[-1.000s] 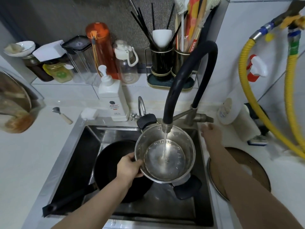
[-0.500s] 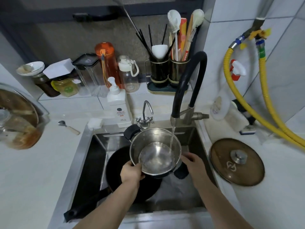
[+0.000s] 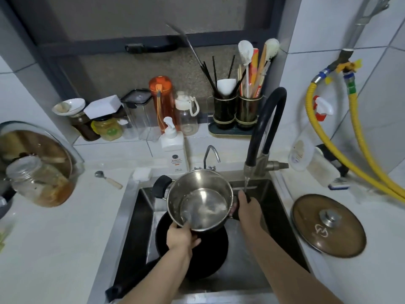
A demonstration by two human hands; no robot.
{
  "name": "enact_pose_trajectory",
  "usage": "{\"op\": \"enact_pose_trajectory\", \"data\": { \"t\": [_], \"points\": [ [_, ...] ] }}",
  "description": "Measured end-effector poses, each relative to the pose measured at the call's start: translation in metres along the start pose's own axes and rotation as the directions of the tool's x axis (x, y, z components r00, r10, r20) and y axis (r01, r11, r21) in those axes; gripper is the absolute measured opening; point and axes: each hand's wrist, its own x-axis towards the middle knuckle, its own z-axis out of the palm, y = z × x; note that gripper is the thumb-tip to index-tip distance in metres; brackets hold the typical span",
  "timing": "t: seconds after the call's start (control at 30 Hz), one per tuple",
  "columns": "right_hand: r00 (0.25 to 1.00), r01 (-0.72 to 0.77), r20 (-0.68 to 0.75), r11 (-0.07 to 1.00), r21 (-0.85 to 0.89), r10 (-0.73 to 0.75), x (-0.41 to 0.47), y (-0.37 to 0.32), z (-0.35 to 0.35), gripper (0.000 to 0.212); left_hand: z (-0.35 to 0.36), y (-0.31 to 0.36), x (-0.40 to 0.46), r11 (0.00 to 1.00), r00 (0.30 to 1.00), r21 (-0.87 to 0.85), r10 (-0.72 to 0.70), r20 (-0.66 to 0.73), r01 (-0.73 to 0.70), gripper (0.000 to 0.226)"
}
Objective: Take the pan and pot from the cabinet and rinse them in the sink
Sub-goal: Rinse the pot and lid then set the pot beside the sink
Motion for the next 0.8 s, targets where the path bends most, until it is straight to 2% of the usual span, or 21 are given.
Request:
{"op": "enact_pose_trajectory", "data": {
  "t": [0.1,0.2,0.27,0.4,0.47,0.57,0.63,0.73,0.8],
  "points": [
    [0.998,0.05,0.042,0.998,-0.05,-0.048,0.007,-0.014,0.007,0.046,-0.014,0.017,0.004,0.998,0.999,-0.056,-0.016,0.048,0.019,0.026],
    [0.995,0.081,0.061,0.995,-0.064,-0.077,0.01,-0.025,0.004,0.045,-0.034,0.045,0.021,0.993,0.998,-0.101,0.069,0.013,-0.067,0.02],
    [0.994,0.093,0.058,0.993,-0.075,-0.089,0.014,-0.024,-0.002,0.045,-0.045,0.063,0.038,0.987,0.99,-0.077,0.137,-0.012,-0.138,0.032],
    [0.993,0.121,0.024,0.988,-0.1,-0.119,0.021,-0.017,-0.022,0.048,-0.046,0.081,0.054,0.991,0.978,-0.046,0.13,0.165,-0.124,0.035],
    [0.997,0.065,-0.037,0.996,-0.057,-0.068,0.024,-0.008,-0.037,0.052,-0.036,0.079,0.056,0.993,0.967,0.004,0.115,0.226,-0.119,0.037],
    [0.98,-0.148,-0.104,0.969,0.197,0.171,0.026,0.007,-0.064,0.06,-0.008,0.064,0.05,0.954,0.94,0.158,0.204,0.272,-0.253,0.035],
    [0.954,-0.248,-0.085,0.919,0.307,0.286,0.026,0.014,-0.083,0.066,0.011,0.049,0.045,0.924,0.929,0.222,0.249,0.274,-0.313,0.043],
    [0.969,-0.218,-0.035,0.913,0.344,0.245,0.019,0.012,-0.104,0.037,0.029,0.03,0.044,0.949,0.941,0.181,0.204,0.271,-0.258,0.047],
    [0.984,-0.163,-0.017,0.925,0.344,0.18,0.017,0.014,-0.114,0.026,0.038,0.023,0.045,0.971,0.951,0.127,0.166,0.259,-0.204,0.046]
  ]
}}
